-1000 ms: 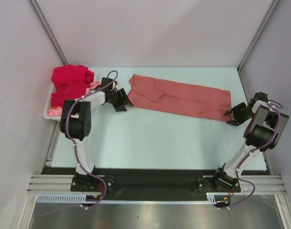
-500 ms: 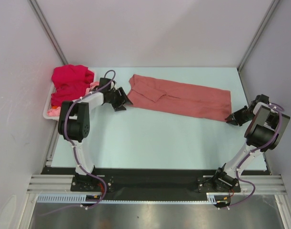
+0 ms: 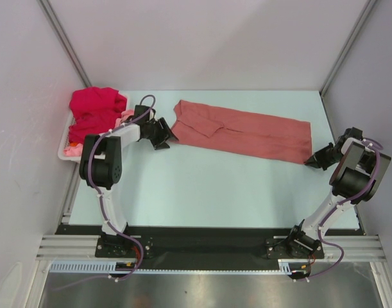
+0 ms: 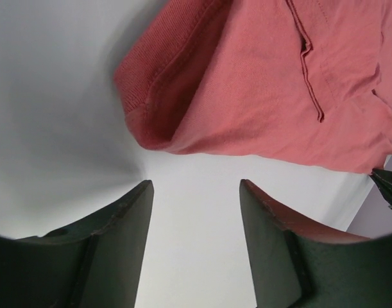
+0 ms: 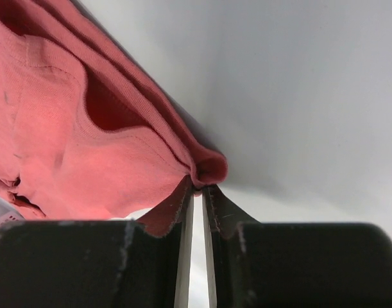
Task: Fold and stack the t-shirts
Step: Fold the tshirt
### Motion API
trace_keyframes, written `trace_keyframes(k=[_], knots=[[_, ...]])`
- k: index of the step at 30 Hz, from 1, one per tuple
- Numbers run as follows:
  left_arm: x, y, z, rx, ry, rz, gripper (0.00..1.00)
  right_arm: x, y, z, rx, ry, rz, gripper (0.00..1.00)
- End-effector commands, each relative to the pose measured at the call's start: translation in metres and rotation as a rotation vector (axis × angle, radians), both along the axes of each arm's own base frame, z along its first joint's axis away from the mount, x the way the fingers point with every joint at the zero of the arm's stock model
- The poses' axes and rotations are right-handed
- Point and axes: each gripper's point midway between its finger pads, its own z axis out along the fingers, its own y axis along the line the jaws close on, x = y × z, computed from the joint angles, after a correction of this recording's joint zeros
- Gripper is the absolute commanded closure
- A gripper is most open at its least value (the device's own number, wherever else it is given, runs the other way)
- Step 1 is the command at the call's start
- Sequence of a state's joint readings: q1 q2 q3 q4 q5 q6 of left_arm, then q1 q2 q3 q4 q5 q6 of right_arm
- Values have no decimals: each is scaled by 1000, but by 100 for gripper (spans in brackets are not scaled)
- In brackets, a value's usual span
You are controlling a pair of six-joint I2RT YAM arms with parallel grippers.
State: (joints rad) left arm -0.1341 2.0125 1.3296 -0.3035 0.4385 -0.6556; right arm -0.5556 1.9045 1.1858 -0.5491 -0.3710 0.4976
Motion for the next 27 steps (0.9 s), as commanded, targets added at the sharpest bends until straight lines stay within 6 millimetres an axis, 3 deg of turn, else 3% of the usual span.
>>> trace_keyframes(k=[1,5,10,11,13,14,17,20,27], knots=[[20,5,19,-3,-79,29,39,-11,-9,-7,-42,38,11,85],[28,9,4,11,-67,39,45,-12,-8,-8,-40,45,23,86],[44,15,-5,40,-75,43,62,-14,-6,-10,-34,49,31,87],[46,19,-6,53,-73,52,65,-16,-6,-11,-35,52,32,92],[52,22,-7,73,-80,48,74,-19,-4,-12,-33,62,31,96],[58,24,-6,94,-96,55,84,-21,-4,-12,-34,62,28,100],[69,31,-9,135,-108,56,100,-34,6,-18,-9,89,11,100],[81,36,-13,155,-117,66,100,-47,16,-18,4,96,-2,100],[126,58,5,229,-209,120,99,-65,51,-5,35,123,17,100]])
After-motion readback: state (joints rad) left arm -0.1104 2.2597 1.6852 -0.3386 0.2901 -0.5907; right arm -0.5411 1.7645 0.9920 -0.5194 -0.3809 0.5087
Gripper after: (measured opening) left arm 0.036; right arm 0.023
